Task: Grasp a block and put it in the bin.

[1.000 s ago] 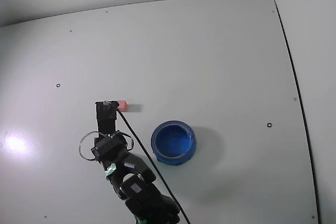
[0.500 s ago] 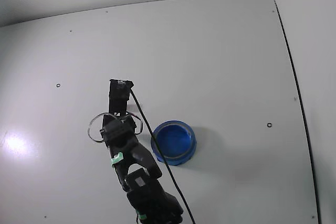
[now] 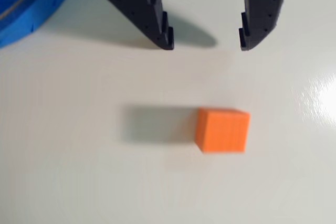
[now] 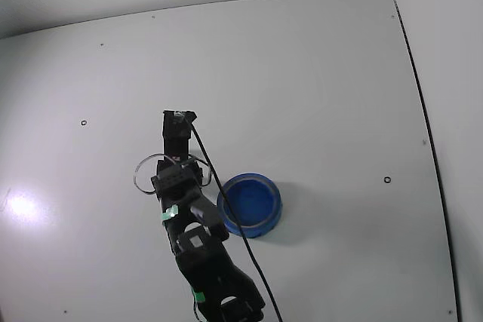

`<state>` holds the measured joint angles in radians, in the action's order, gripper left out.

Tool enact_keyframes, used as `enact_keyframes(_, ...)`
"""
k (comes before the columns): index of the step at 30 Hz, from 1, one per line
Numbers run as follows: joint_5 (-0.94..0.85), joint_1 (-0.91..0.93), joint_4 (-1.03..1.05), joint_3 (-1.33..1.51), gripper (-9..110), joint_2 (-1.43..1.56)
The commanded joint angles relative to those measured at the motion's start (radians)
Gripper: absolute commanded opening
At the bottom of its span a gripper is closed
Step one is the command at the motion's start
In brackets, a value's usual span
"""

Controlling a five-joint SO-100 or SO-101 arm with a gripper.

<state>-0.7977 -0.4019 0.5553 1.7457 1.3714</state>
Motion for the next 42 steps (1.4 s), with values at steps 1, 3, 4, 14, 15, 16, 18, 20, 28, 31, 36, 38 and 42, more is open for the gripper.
enact_keyframes(1,-0.008,0.006,-0.017,-0.158,18,-0.051)
enact_keyframes(3,-0.008,0.006,-0.017,-0.209,18,-0.094)
enact_keyframes(4,-0.008,0.006,-0.017,-0.235,18,-0.120)
enact_keyframes(14,-0.025,0.006,-0.017,-0.391,18,-0.305)
enact_keyframes(15,-0.025,0.006,-0.017,-0.396,17,-0.314)
enact_keyframes(16,-0.026,0.006,-0.017,-0.399,15,-0.322)
enact_keyframes(18,-0.026,0.006,-0.017,-0.400,7,-0.327)
enact_keyframes(20,-0.026,0.006,-0.017,-0.399,-1,-0.322)
enact_keyframes(28,-0.011,0.009,-0.003,-0.394,-1,-0.298)
enact_keyframes(31,0.000,0.021,-0.002,-0.373,0,-0.221)
enact_keyframes(36,0.126,0.101,-0.002,-0.236,0,0.028)
enact_keyframes(38,0.160,0.146,-0.002,-0.153,0,0.158)
enact_keyframes(42,0.190,0.262,-0.002,0.057,0,0.430)
